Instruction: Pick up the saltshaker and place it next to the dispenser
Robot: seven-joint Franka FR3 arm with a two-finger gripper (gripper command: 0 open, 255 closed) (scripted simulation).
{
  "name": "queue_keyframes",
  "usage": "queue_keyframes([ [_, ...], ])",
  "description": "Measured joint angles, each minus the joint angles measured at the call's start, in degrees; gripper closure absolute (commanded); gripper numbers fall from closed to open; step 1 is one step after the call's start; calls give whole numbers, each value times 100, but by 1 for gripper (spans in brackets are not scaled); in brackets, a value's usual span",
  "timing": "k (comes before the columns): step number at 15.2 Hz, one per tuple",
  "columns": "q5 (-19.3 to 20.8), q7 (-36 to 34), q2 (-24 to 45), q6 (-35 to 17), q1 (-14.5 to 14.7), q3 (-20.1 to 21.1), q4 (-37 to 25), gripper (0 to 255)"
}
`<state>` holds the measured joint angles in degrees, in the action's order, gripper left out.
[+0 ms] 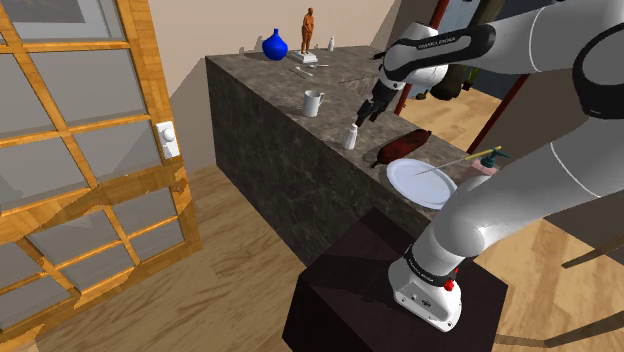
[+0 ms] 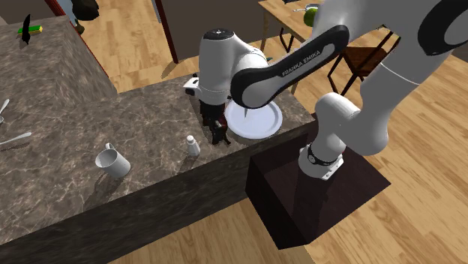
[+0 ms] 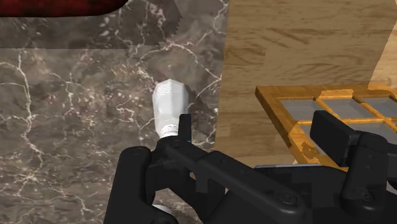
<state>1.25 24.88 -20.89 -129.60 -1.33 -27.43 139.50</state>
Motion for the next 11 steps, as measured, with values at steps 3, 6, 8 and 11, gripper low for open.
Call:
queue_keyframes([
  [3,-604,723,765,-346,225,-482,-355,0],
  [6,-1403,1574,1493,-583,378,-874,-655,0],
  [8,-1874,2031,1879,-645,399,-1000,-828,0],
  [11,-2269,2327,2217,-803,421,-1000,-891,0],
])
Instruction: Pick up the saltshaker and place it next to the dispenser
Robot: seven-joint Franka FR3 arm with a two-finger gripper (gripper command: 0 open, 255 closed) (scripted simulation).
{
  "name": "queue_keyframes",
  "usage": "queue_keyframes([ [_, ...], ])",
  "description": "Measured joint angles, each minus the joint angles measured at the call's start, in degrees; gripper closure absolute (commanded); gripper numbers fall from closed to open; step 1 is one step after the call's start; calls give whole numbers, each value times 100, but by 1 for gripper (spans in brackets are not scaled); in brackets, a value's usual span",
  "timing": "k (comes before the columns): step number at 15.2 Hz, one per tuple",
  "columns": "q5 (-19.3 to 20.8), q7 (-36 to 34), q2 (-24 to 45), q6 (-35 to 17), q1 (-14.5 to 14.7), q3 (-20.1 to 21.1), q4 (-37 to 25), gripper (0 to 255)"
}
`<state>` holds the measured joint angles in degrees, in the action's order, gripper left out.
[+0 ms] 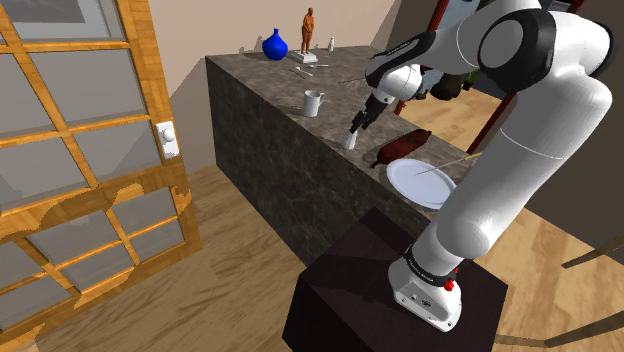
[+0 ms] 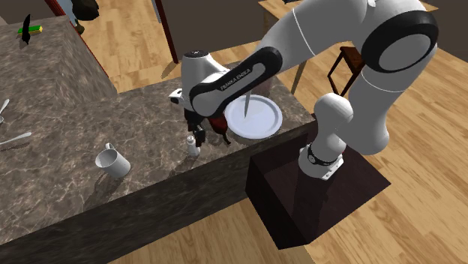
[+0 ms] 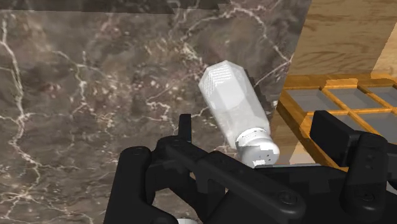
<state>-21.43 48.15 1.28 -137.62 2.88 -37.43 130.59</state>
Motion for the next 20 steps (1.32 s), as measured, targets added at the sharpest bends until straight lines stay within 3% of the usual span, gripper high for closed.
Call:
queue_keyframes([
  [5,-398,282,322,-215,2,57,11,0],
  [10,-444,310,362,-232,-1,66,1,0],
  [11,-444,310,362,-232,-1,66,1,255],
  [20,-443,309,359,-231,-1,65,-2,255],
])
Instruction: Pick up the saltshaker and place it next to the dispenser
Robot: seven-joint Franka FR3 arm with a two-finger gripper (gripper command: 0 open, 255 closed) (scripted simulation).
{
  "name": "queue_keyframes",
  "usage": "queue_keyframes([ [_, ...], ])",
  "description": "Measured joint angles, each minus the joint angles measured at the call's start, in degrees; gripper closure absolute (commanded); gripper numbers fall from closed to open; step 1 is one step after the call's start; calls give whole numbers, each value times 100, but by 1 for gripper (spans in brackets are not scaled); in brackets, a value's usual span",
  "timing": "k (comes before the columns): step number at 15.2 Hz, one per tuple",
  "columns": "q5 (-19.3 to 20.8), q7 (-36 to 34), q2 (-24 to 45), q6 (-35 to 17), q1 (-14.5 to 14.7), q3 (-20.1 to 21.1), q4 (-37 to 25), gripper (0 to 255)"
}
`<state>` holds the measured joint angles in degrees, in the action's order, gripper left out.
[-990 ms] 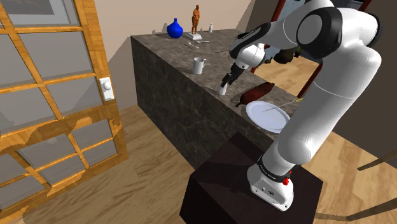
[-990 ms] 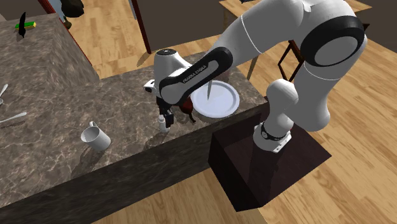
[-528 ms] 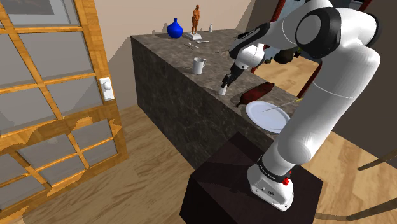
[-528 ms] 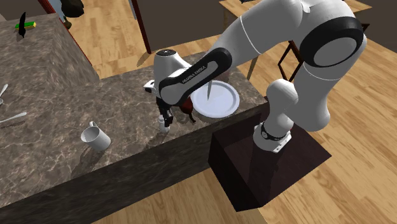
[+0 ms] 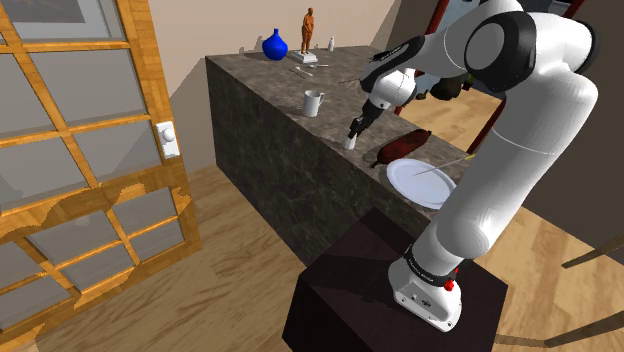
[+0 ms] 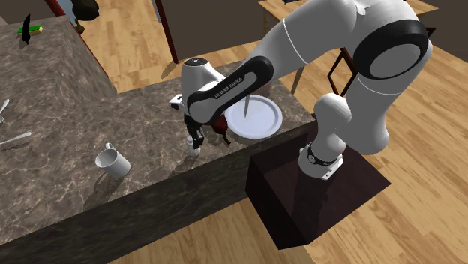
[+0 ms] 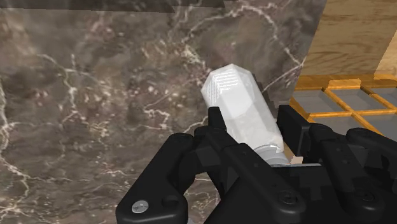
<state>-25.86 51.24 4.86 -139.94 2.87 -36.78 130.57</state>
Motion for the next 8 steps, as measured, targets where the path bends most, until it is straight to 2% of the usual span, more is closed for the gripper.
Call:
queue_keyframes([
  [3,100,-80,-69,69,7,-18,-25,255],
  [8,506,-439,-379,329,43,-50,-111,255],
])
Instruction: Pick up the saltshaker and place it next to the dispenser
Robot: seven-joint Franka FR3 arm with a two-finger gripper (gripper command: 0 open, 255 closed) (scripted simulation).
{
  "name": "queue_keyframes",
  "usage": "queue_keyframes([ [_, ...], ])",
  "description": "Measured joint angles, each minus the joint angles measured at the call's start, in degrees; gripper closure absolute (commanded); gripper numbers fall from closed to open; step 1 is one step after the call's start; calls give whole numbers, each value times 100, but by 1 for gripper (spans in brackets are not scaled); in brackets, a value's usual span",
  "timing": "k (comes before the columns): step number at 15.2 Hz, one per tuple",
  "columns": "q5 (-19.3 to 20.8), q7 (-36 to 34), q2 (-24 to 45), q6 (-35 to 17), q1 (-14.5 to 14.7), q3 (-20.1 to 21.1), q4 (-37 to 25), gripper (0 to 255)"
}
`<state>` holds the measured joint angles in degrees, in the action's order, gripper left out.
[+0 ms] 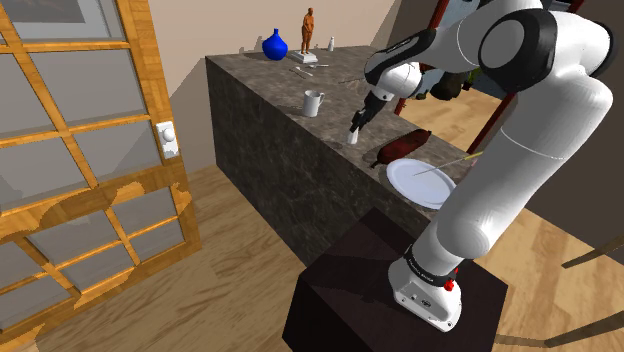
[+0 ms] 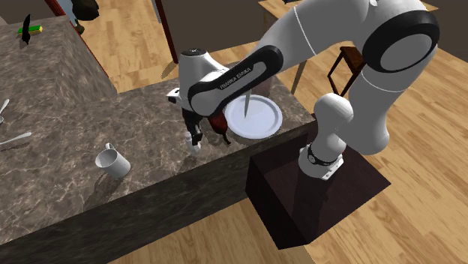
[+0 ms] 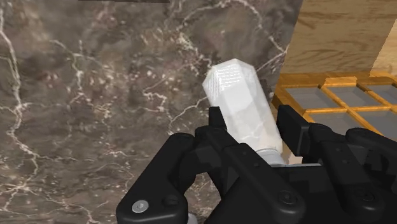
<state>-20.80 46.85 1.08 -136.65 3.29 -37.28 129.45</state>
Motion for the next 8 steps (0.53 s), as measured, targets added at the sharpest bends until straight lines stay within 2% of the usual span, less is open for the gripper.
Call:
queue_keyframes([
  [8,519,-448,-419,503,-14,3,-243,255],
])
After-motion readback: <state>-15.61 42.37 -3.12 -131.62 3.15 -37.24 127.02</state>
